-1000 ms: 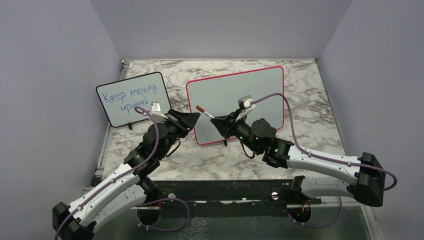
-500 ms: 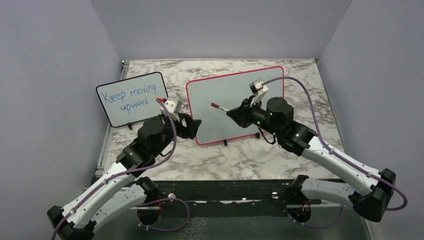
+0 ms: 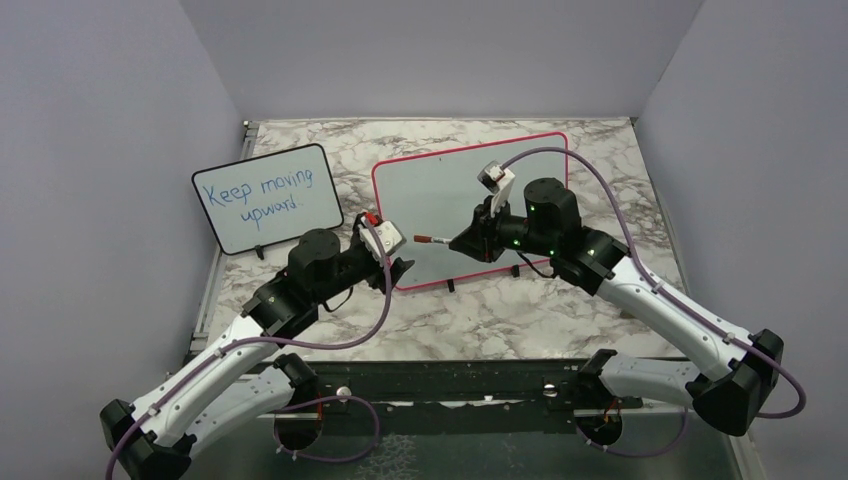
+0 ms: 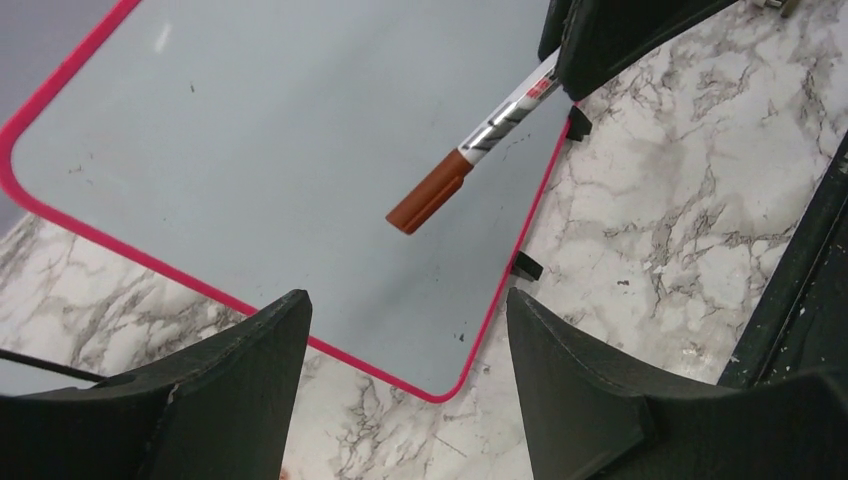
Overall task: Write a sentence on the whiteboard
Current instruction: Open the whiteboard marker at the center of the board.
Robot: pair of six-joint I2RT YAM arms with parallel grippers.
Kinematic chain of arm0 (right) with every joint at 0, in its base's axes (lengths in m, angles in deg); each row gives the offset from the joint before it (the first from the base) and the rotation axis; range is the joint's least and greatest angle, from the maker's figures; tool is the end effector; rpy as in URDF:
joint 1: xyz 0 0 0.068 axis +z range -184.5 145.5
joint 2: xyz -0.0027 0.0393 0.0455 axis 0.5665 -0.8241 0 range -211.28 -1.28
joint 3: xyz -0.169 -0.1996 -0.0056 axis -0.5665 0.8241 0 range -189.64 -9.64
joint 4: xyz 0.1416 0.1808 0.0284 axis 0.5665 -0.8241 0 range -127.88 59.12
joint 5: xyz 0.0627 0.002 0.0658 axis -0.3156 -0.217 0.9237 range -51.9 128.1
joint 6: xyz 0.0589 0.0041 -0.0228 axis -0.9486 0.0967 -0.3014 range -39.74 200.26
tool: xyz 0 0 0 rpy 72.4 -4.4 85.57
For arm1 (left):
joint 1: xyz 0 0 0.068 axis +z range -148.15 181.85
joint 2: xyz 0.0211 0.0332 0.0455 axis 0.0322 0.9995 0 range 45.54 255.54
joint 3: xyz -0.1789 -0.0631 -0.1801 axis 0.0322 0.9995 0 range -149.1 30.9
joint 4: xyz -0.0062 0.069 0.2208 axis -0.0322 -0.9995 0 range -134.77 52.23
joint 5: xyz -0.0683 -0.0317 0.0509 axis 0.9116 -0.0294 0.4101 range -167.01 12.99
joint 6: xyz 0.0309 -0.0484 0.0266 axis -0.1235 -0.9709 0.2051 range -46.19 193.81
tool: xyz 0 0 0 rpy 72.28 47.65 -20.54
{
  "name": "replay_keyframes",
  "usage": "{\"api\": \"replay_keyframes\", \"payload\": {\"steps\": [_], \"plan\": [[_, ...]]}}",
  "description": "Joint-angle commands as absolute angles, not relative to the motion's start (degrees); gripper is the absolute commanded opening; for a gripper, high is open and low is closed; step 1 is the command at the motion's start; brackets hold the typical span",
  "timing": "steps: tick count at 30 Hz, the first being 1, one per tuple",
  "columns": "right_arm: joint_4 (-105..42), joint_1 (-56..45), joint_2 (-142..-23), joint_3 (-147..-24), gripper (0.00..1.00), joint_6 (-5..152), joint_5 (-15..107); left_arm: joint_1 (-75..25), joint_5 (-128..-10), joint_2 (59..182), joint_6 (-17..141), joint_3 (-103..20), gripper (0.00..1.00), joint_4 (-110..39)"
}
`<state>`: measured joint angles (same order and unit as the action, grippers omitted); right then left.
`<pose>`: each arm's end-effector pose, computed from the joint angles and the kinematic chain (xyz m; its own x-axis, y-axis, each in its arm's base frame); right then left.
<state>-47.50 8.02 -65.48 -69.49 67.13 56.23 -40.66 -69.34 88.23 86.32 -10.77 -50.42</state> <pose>0.1659 0.1728 0.3414 -0.4514 -0.1210 -0.8841 -0.7742 0.5457 0.3206 0.1187 -0.1176 0.3119 -0.0043 0.2953 -0.9554 0.7848 0.5931 0.1797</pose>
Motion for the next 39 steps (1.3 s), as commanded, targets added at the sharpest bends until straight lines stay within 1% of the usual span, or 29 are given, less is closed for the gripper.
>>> {"api": "replay_keyframes", "payload": {"steps": [1,6,10,15,17,22,26,27,33,39], "plan": [[-49.0,7.69,-66.14,-71.47,0.01,68.22,61.3,-40.79,-62.81,88.22,92.11,-9.79,0.72,-44.05],[-47.42,7.77,-65.64,-70.36,0.01,68.0,64.34,-40.7,-55.47,89.45,93.04,-7.71,0.71,-40.68],[-46.46,7.77,-65.76,-70.16,0.01,67.61,67.29,-40.78,-52.59,91.38,95.91,-8.23,0.69,-41.01],[-46.83,7.73,-66.4,-70.71,0.01,66.59,68.25,-40.77,-52.37,91.68,99.46,-8.17,0.62,-41.09],[-46.39,7.75,-66.34,-70.57,0.01,65.8,68.77,-40.74,-52.71,91.58,100.87,-7.84,0.57,-41.03],[-45.24,7.69,-66.37,-70.05,0.01,64.15,70.34,-40.74,-53.18,91.05,102.67,-6.99,0.39,-40.63],[-44.66,7.76,-66.45,-69.78,0.01,63.41,70.67,-40.7,-52.58,91.19,103.32,-6.81,0.31,-40.55],[-44.65,7.69,-66.45,-69.8,0.01,63.32,70.89,-40.73,-52.74,91.18,103.39,-6.73,0.28,-40.45],[-46.57,7.74,-65.71,-69.69,0.01,64.01,70.28,-40.69,-53.94,90.56,105.03,-6.11,0.01,-41.69],[-48.87,7.67,-63.34,-70.16,0.01,64.36,68.79,-40.76,-58.67,86.78,107.14,-3.53,0.0,-42.69]]}}
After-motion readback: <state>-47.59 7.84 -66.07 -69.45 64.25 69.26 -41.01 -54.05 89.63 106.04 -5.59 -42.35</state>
